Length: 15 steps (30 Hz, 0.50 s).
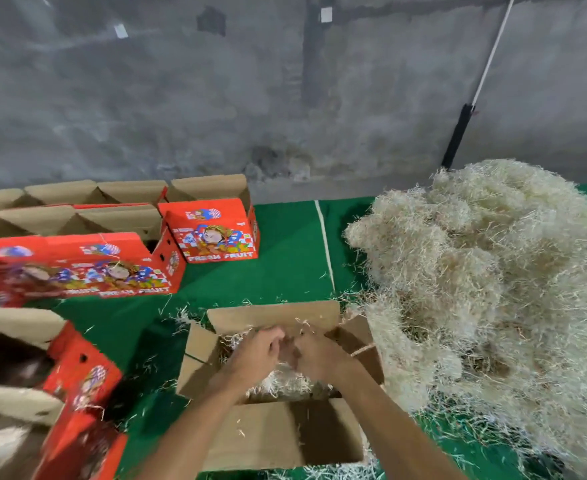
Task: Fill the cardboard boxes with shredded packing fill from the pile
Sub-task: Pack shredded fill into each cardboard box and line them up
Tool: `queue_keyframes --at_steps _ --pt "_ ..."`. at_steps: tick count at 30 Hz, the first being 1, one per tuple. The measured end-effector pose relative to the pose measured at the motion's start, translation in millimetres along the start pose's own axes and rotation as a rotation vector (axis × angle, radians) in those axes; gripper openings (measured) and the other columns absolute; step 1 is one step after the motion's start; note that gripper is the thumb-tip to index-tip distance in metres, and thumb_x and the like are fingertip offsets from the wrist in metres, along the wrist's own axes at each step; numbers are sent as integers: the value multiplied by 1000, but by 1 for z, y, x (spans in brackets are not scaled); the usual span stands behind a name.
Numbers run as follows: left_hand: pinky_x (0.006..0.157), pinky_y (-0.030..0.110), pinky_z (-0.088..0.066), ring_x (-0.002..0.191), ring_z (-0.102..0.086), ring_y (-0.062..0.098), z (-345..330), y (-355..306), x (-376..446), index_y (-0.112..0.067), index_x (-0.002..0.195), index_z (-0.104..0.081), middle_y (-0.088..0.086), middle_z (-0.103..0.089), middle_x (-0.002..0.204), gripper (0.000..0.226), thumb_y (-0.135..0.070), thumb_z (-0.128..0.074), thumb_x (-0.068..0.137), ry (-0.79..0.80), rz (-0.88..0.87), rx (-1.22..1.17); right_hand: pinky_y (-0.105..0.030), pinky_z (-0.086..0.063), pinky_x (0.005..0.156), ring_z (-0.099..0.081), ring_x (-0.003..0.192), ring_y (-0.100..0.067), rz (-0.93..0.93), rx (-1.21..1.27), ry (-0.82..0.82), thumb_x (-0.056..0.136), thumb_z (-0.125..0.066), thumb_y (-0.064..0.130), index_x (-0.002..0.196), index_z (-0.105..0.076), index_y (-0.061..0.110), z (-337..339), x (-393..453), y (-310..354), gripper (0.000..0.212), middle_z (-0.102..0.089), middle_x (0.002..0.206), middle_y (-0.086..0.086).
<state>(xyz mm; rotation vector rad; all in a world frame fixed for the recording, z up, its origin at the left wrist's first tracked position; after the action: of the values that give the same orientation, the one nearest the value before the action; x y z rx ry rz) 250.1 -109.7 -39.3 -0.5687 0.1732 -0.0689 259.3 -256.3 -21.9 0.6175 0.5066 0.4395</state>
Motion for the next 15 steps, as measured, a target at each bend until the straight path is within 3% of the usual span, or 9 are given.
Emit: queue_keyframes --at_steps 2,4,7,11,15 --pt "50 18 -48 56 -54 -6 -13 45 -15 -38 90 -64 -10 -66 94 20 -21 -58 98 146 143 101 -32 -51 87 -65 108 -26 -87 -154 145 94 -53 7 121 -61 10 -35 12 -12 28 -66 120 -11" --pt "58 17 -46 72 -63 1 -25 66 -26 -38 109 -68 -7 -68 114 16 -33 -63 95 278 224 182 -39 -45 100 -58 122 -32 -177 -375 250 97 -46 5 135 -55 8 -61 17 -30 39 -61 133 -14" --pt "84 23 -44 114 -60 22 -47 72 -22 -23 128 -64 5 -59 137 33 -32 -55 97 454 143 297 -47 -35 115 -46 137 -30 -294 -613 322 102 -38 10 156 -26 9 -76 21 -50 55 -45 153 -9" --pt "105 35 -39 132 -45 30 -50 73 -15 -9 130 -58 13 -45 146 38 -28 -55 97 446 139 395 -43 -47 101 -55 126 -34 -351 -729 333 98 -48 7 145 -47 5 -71 26 -48 47 -57 138 -18" --pt "109 34 -42 124 -52 12 -36 72 -7 -24 124 -61 -5 -54 138 38 -12 -59 89 238 62 192 -37 -52 86 -64 113 -29 -284 -777 207 92 -60 9 127 -63 9 -60 34 -27 35 -67 121 -11"
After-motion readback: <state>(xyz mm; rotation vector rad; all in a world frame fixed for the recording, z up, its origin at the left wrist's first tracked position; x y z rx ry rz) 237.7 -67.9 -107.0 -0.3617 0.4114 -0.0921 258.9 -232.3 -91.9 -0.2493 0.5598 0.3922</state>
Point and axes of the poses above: each hand's wrist, its own x-axis towards the middle knuckle, its own z-axis out of the back of the hand, y = z × x, the point moved 4 cm from there along x, towards the middle knuckle
